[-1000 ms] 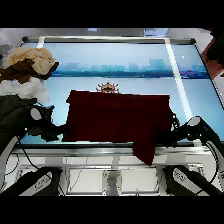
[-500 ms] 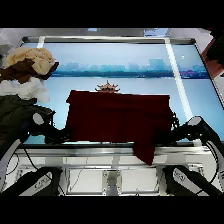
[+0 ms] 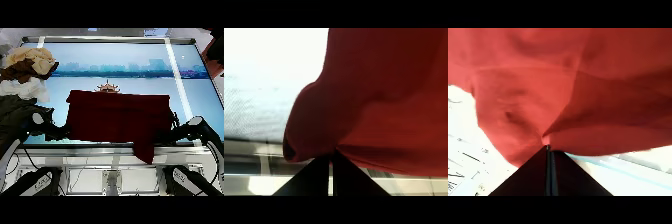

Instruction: Fold the shirts.

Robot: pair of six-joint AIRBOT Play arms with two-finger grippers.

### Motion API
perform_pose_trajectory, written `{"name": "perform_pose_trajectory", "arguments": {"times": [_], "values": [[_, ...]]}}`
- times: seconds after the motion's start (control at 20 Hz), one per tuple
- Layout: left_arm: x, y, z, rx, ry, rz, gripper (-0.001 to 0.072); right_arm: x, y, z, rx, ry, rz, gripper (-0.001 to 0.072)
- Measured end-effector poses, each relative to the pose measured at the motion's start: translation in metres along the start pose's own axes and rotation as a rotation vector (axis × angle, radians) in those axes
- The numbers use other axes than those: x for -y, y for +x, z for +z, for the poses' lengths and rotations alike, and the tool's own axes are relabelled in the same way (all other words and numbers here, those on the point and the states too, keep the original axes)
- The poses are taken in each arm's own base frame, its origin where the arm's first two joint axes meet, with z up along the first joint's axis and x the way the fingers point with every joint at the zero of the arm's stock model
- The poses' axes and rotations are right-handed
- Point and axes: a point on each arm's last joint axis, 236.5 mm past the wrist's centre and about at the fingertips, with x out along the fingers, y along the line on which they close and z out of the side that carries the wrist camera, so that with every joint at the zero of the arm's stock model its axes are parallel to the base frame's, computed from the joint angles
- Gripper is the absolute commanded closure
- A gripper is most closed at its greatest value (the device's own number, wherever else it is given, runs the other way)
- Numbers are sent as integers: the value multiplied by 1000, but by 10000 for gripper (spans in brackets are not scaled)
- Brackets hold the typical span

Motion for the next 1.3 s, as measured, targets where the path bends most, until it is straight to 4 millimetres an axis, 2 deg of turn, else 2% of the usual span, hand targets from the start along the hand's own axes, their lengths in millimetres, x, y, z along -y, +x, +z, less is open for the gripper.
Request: {"name": "perform_pose_trajectory", "arguments": {"times": [0.15,0.45,0.6,0.75,0.9,1.05,1.15,1.3], "values": [[11,-24,12,54,58,-16,690,-12,-15,-1,33,-51,1,686],[45,-107,51,296,178,-58,691,-49,-70,5,167,-172,-15,688],[61,-146,81,451,212,-81,693,-66,-100,20,271,-211,-31,690],[76,-178,117,586,234,-98,693,-78,-128,47,406,-229,-48,690],[86,-189,156,634,252,-97,693,-82,-145,78,492,-218,-52,691],[98,-187,203,662,255,-102,693,-79,-147,114,532,-179,-39,690],[109,-174,231,662,262,-107,693,-73,-138,143,548,-152,-38,691],[126,-139,260,630,295,-103,693,-62,-115,181,564,-123,-51,690]]}}
